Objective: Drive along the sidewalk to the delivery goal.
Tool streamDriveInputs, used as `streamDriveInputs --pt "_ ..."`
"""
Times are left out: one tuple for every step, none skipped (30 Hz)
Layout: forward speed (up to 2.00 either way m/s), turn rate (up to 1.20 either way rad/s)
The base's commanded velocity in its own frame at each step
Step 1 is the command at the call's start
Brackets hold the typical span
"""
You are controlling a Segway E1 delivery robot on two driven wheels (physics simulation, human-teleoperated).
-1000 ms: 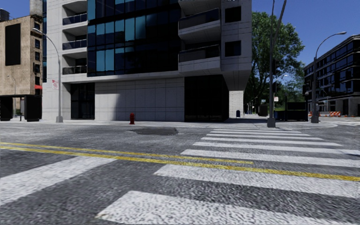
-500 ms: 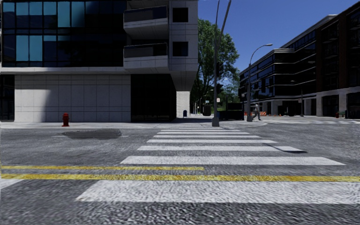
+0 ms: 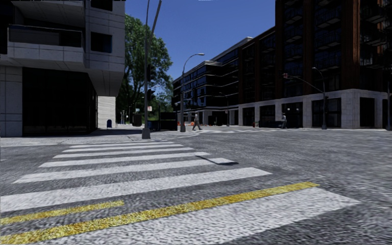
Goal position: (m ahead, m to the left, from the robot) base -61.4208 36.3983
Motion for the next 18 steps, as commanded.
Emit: streamDriveInputs --pt "1.03 -1.02" --pt "1.03 -1.02" --pt "1.03 -1.02" --pt "1.03 -1.02" --pt "1.03 -1.02" --pt "1.03 -1.02" --pt "1.03 -1.02" --pt "1.03 -1.02" --pt "1.03 -1.05" --pt "1.03 -1.09" --pt "1.03 -1.09" --pt "1.03 -1.11" --pt "1.03 -1.11" --pt "1.03 -1.11" --pt "1.03 -1.11" --pt "1.03 -1.11" --pt "1.03 -1.12" --pt "1.03 -1.12"
